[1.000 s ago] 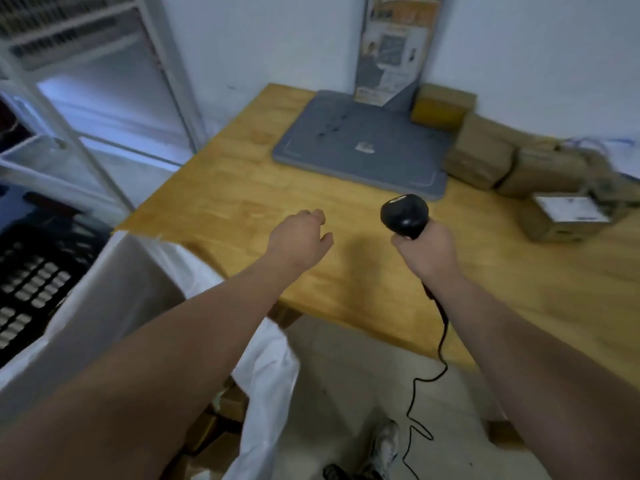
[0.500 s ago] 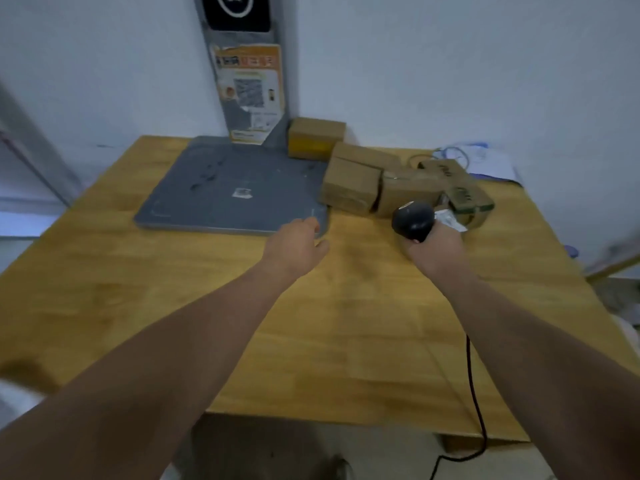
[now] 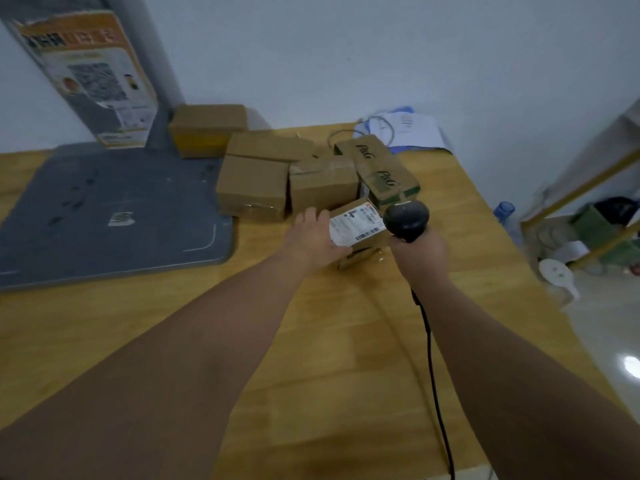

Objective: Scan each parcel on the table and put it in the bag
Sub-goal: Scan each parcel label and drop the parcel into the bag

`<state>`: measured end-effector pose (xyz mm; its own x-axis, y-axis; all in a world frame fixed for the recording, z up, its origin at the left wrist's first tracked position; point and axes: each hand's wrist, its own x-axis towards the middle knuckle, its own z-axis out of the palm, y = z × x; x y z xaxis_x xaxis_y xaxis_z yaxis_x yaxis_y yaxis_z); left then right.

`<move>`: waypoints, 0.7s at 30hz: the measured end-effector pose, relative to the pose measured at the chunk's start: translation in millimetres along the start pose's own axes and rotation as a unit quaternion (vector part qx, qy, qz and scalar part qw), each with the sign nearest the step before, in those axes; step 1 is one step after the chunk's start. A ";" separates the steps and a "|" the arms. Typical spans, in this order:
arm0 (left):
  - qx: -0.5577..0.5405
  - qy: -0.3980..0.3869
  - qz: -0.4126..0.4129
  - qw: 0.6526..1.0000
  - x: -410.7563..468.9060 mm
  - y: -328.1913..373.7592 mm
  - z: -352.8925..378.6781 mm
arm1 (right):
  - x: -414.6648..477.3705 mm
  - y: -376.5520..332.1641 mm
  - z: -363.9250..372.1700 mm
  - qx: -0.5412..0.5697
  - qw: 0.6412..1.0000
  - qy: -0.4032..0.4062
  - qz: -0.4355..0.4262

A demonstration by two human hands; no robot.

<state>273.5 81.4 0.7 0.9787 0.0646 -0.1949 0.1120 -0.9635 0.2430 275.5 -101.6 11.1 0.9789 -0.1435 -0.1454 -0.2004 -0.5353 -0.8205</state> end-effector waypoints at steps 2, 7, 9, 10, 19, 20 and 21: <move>0.017 -0.049 -0.019 0.998 14.6 4.8 1.0 | 5.7 5.4 2.1 0.014 1.000 0.003 0.008; 0.016 -0.106 -0.024 0.994 29.5 7.2 5.8 | 7.7 19.6 9.8 0.095 0.994 0.006 0.054; 0.008 -0.094 -0.026 0.995 24.0 4.5 9.1 | 7.4 21.9 11.3 0.113 0.992 0.004 0.057; -0.004 -0.084 -0.031 0.996 19.0 2.4 11.2 | 7.1 21.4 11.3 0.115 0.992 0.004 0.054; -0.193 0.041 -0.120 0.973 -77.8 -39.7 10.6 | -31.5 12.1 21.5 0.179 0.981 -0.024 0.070; -0.216 0.060 -0.136 0.965 -90.2 -45.3 8.0 | -43.1 7.9 22.7 0.208 0.974 -0.050 0.077; -0.238 0.075 -0.156 0.956 -101.4 -50.9 5.3 | -55.9 4.3 24.6 0.238 0.965 -0.081 0.077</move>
<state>167.6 122.5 3.0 0.8941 0.4011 -0.1991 0.4339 -0.6659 0.6069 220.9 -75.4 2.1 0.9399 -0.0385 -0.3393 -0.3413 -0.0691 -0.9374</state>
